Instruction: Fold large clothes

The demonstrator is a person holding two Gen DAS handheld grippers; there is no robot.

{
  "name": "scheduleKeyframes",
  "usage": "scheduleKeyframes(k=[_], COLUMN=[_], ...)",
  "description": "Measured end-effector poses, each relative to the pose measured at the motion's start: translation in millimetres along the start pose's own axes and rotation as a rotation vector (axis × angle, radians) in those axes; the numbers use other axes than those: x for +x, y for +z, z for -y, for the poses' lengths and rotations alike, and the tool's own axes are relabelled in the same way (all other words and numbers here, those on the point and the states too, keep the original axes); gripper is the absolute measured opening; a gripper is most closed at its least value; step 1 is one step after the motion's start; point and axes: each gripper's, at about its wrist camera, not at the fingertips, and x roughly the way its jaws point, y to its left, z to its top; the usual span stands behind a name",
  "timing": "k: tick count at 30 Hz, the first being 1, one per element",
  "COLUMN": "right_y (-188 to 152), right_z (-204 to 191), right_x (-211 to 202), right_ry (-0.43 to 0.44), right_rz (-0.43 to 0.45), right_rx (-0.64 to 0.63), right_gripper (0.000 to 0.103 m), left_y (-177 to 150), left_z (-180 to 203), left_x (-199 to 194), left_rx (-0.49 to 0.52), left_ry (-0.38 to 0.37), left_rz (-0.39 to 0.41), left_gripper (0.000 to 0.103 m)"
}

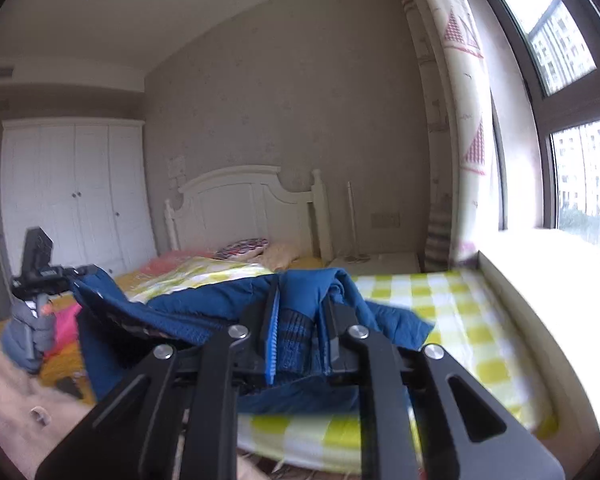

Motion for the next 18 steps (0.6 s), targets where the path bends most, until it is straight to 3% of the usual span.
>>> scheduleKeyframes(k=[4, 7, 8, 9, 11, 13, 14, 17, 18], right_y=[43, 54, 50, 44, 32, 23, 19, 5, -2], right_z=[44, 100, 125, 146, 174, 190, 195, 206, 209], right_x=[100, 203, 235, 258, 279, 277, 276, 284, 288], right_ry=[-0.028, -0.057, -0.044, -0.033, -0.041, -0.086, -0.108, -0.165, -0.182], right_rz=[-0.085, -0.23, -0.293, -0.344, -0.342, -0.3, -0.298, -0.357, -0.387], right_rx=[0.078, 0.215, 0.306, 0.382, 0.487, 0.495, 0.481, 0.39, 0.366], right_gripper=[0.016, 0.025, 0.038, 0.054, 0.07, 0.072, 0.075, 0.075, 0.075], left_y=[74, 122, 134, 142, 152, 158, 159, 147, 138], left_z=[-32, -81, -106, -127, -158, -180, -185, -189, -190], left_x=[90, 183, 209, 223, 226, 227, 228, 245, 250], left_rx=[-0.154, -0.314, -0.373, -0.424, -0.46, -0.454, -0.412, -0.252, -0.229], left_ry=[-0.019, 0.024, 0.04, 0.06, 0.142, 0.173, 0.222, 0.352, 0.36], left_rz=[-0.103, -0.227, -0.253, -0.236, -0.161, -0.124, -0.13, -0.196, -0.226], left_gripper=[0.026, 0.037, 0.056, 0.083, 0.09, 0.09, 0.09, 0.09, 0.09])
